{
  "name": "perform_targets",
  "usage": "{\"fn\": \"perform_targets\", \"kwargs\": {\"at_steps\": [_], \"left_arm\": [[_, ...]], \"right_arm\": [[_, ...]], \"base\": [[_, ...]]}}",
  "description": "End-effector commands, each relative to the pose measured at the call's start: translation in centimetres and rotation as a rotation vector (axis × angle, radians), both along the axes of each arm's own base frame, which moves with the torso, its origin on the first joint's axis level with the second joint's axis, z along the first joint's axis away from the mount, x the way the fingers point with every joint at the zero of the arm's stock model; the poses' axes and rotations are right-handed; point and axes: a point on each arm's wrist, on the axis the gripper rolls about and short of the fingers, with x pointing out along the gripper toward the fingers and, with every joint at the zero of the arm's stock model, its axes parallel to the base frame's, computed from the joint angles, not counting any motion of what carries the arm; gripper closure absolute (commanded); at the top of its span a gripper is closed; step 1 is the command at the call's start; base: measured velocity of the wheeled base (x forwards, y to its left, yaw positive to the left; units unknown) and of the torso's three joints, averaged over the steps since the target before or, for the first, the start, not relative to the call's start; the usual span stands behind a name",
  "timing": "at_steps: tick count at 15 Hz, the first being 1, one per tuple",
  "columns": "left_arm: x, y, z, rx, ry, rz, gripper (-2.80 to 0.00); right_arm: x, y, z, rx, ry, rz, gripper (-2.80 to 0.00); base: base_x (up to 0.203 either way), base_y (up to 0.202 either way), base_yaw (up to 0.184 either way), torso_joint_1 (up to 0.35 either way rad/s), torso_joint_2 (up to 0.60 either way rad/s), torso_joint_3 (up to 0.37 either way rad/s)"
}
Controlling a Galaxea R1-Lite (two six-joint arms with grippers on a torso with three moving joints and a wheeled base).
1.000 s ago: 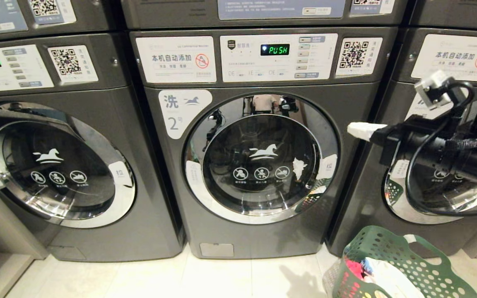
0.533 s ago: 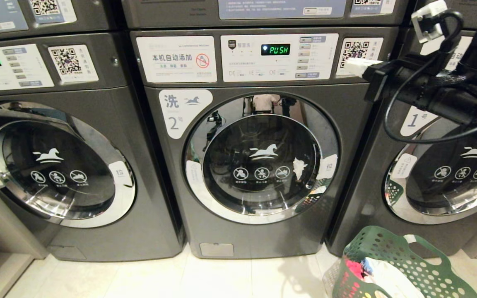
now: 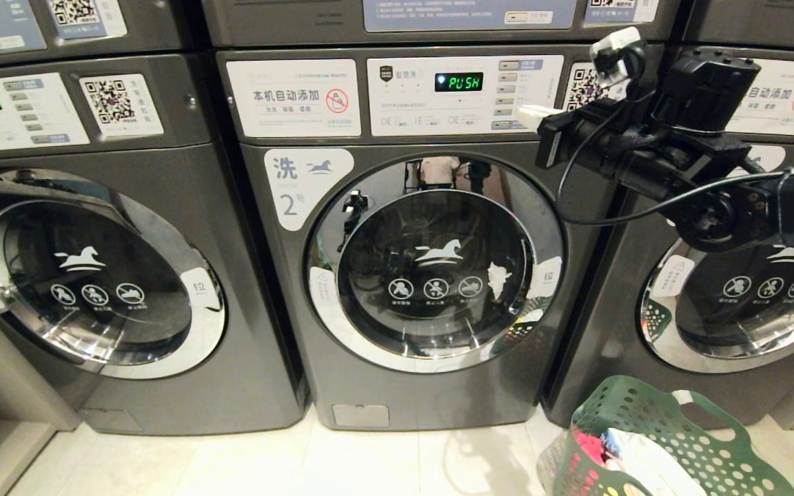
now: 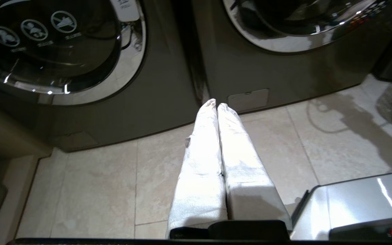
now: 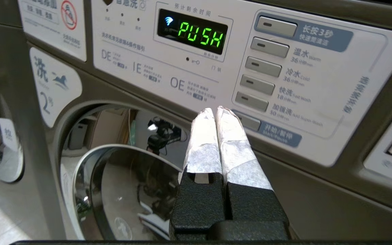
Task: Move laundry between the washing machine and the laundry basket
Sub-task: Press the washing machine door tightly with the right hand, then press the washing machine switch
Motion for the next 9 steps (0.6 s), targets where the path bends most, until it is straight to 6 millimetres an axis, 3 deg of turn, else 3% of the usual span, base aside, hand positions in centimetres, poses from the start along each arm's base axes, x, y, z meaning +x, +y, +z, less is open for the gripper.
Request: {"fn": "perform_targets", "kwargs": {"at_steps": [1,3,5,9], "left_arm": [[0.5,0.1,-2.2,0.012,0.011,0.040,0.00],[1.0,0.2,-3.4,0.010,-0.057,0.064,0.00],[1.0,0.3,-2.9,-0.001,-0.096,0.078,0.00],[0.9,0.4,-3.9,0.019,0.007,0.146,0.00]], "right_arm": [[2.8,1.4,-1.1,0.013,-0.019,-0.010,0.00],[4.2,1.9,-0.8,0.047,-0.064,-0.049,0.00],[4.9,2.1,-1.4,0.056,-0.056,-0.063,0.00],[5.6,2.3,-2.4,0.052,-0.038,-0.070,0.00]], "base": [[0.000,0.000,0.000,0.000,0.00,0.000],[0.000,0.000,0.000,0.000,0.00,0.000],[0.000,0.000,0.000,0.000,0.00,0.000],[0.000,0.000,0.000,0.000,0.00,0.000]]}}
